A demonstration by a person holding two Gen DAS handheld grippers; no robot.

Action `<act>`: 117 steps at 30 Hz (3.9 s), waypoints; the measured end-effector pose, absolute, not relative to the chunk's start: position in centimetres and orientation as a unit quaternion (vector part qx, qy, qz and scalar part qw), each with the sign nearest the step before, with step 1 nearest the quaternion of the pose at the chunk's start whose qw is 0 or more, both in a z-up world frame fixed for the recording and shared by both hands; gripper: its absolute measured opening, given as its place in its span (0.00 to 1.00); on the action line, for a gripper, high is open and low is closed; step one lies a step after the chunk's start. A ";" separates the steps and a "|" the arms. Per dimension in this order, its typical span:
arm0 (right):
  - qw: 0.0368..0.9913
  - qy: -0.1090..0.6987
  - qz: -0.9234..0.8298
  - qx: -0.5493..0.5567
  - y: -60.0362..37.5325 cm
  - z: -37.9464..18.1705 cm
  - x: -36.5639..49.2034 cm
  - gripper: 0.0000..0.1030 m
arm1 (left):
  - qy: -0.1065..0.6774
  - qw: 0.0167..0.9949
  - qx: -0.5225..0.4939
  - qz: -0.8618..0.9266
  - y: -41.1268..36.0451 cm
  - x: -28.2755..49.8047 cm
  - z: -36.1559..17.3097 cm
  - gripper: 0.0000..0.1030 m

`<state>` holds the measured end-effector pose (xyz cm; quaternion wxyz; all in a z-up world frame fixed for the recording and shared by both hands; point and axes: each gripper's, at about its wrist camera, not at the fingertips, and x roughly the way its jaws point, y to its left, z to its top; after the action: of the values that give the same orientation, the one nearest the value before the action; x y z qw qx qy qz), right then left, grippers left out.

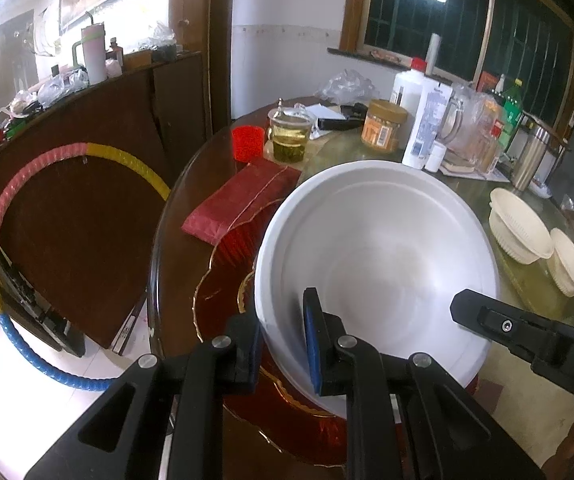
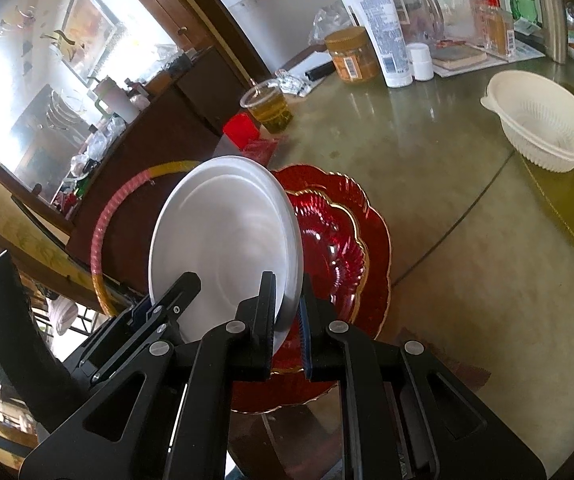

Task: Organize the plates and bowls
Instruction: 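Lower the white bowl with both grippers onto the red plate stack, then open both grippers and lift them off the white bowl's rim, then move both grippers to the white plate beside the cream bowls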

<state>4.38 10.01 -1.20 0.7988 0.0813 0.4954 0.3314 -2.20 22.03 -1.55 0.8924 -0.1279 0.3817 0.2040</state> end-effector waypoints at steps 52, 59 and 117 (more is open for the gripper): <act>0.772 0.550 0.314 0.057 10.9 -3.2 6.2 0.11 | 0.422 0.872 -0.139 0.205 21.9 -1.1 -2.7 0.18; 0.765 0.559 0.315 0.060 10.8 -3.5 6.6 0.14 | 0.412 0.874 -0.151 0.211 22.4 -1.3 -2.5 0.40; 0.761 0.489 0.193 0.380 -14.7 -2.7 10.9 0.93 | 0.429 0.895 -0.106 0.061 8.3 8.9 1.2 0.77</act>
<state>10.88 -14.66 -2.69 0.7608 0.3801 0.4891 0.1934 8.92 8.33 1.18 0.8948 -0.1057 0.4295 0.0605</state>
